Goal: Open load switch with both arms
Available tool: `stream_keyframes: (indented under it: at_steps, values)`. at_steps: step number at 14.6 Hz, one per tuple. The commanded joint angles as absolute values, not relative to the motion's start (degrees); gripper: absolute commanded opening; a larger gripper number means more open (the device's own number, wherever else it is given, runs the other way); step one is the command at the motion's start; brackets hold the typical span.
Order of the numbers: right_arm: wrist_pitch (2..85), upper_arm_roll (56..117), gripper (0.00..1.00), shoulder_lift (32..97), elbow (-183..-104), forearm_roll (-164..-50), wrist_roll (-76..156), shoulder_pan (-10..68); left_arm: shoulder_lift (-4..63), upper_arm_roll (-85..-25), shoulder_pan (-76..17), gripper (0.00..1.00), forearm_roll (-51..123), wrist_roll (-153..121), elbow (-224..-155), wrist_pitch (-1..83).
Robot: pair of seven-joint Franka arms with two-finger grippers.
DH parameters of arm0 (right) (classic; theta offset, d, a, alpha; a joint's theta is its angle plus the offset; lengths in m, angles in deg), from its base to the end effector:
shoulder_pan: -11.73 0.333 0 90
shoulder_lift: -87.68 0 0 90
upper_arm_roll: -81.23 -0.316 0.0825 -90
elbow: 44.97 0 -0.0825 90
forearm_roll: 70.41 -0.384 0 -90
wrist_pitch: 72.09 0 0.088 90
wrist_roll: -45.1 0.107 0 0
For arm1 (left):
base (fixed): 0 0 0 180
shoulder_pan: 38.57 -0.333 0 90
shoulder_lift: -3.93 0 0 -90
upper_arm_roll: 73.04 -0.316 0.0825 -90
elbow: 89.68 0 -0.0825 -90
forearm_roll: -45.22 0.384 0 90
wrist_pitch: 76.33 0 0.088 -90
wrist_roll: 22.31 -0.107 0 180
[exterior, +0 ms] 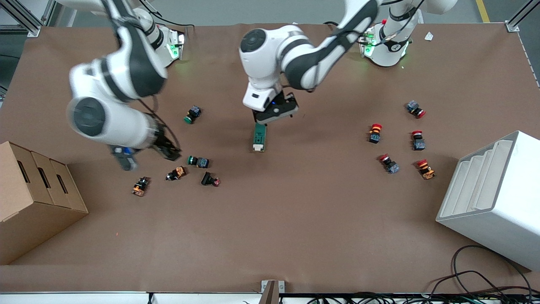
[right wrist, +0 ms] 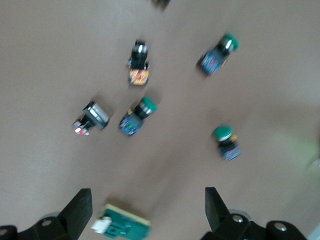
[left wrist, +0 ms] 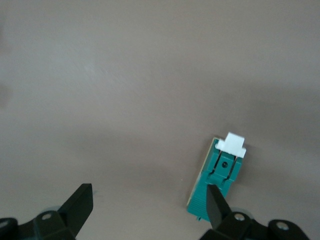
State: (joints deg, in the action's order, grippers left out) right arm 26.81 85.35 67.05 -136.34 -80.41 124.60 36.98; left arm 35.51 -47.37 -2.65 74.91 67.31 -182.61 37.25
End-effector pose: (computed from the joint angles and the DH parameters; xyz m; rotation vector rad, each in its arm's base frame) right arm 0.5869 0.2492 0.4096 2.6145 -1.5386 -0.3888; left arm 0.3778 -0.5550 0.3180 -2.9244 -0.4311 -0.2834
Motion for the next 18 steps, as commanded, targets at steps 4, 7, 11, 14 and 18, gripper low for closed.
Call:
stream_keyframes:
  at_steps: [4, 7, 11, 14, 18]
  values:
    - [33.99, 85.89, 1.0, 51.24, -128.84, -84.39, 143.24, 44.67, 42.41, -47.47, 6.5, 1.0, 94.84, 86.72, -184.94, 38.19]
    - [41.0, 85.89, 1.0, 45.07, -127.24, -85.26, 150.9, 48.54, 44.79, -47.47, 9.93, 1.0, 108.19, 99.99, -188.28, 38.19]
    - [44.81, 85.89, 1.0, 41.98, -127.15, -88.16, 154.26, 51.19, 48.04, -47.47, 12.22, 0.99, 121.12, 110.73, -189.34, 38.11]
    - [43.5, 85.8, 1.0, 41.98, -127.15, -92.02, 154.17, 52.15, 49.63, -47.64, 13.1, 0.99, 131.31, 118.98, -192.23, 38.02]
    - [39.28, 83.78, 0.99, 42.33, -127.15, -93.26, 154.26, 52.51, 50.16, -48.08, 13.02, 0.99, 140.57, 122.44, -195.06, 36.27]
